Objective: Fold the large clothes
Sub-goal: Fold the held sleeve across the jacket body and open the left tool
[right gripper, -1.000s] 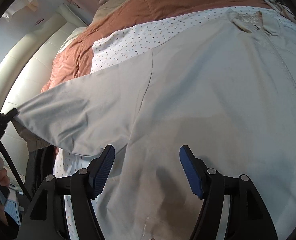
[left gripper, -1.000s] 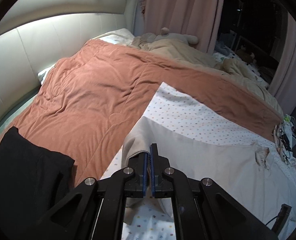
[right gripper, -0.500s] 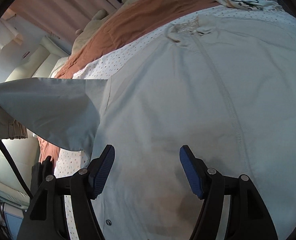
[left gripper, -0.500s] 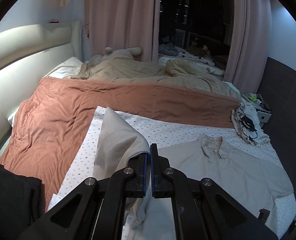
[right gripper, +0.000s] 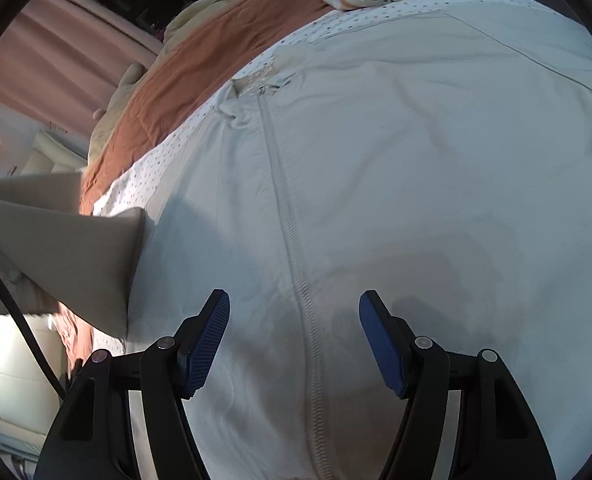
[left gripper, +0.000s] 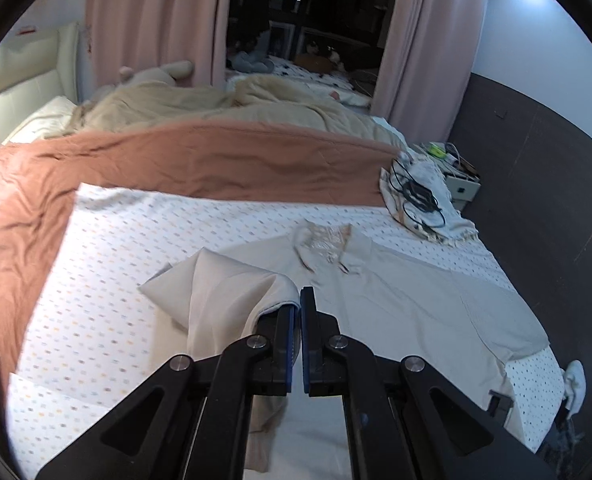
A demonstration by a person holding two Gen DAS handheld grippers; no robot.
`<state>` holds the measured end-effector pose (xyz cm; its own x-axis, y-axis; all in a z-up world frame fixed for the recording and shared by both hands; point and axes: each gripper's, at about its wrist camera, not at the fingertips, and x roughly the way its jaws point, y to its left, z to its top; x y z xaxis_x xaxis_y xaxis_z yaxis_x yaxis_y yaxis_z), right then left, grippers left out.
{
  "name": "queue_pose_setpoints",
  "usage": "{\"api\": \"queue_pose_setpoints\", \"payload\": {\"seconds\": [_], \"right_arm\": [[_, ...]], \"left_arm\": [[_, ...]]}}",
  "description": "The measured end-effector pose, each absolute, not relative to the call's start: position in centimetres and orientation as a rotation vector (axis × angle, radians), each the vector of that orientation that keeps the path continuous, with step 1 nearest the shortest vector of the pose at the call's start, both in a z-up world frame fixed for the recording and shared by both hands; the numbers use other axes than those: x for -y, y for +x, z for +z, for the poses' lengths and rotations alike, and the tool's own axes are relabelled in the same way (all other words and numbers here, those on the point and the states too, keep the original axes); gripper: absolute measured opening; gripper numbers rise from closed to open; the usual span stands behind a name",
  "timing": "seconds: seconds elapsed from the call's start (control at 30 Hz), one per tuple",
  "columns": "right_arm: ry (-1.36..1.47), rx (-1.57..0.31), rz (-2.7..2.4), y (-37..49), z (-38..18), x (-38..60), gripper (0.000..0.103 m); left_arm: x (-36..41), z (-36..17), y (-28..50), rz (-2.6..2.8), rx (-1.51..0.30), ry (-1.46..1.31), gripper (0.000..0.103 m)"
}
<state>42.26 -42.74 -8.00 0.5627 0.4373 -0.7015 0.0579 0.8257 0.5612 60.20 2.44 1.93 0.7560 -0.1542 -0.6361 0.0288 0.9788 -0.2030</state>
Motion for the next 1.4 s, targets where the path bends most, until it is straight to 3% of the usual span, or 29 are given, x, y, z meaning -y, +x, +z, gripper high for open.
{"api": "queue_pose_setpoints", "payload": {"seconds": [0.47,0.83,0.87,0.93,0.97,1.0,1.4], "right_arm": [[0.688,-0.927,0.182,42.2,-8.4,47.5,0.066],[0.695,-0.881,0.153,40.7,-7.6,47.8,0.066],[0.690,-0.883,0.156,40.7,-7.5,47.6,0.066],[0.678,-0.882,0.165,40.7,-7.2,47.1,0.066],[0.672,-0.879,0.172,40.7,-7.0,46.8,0.066],[0.663,-0.875,0.178,40.8,-6.7,46.6,0.066],[0.423,-0.864,0.335,41.3,-5.2,40.4,0.066]], "left_arm": [[4.1,-12.6,63.2,-0.287,-0.857,-0.376,0.005],[3.8,-12.5,58.2,-0.221,-0.712,-0.364,0.007],[3.6,-12.3,57.7,-0.204,-0.692,-0.346,0.010],[3.3,-11.9,56.7,-0.191,-0.665,-0.319,0.030],[3.1,-11.9,56.3,-0.186,-0.664,-0.309,0.086],[2.8,-12.0,56.1,-0.172,-0.670,-0.301,0.103],[-6.1,-12.3,53.3,-0.016,-0.668,-0.446,0.103]]}}
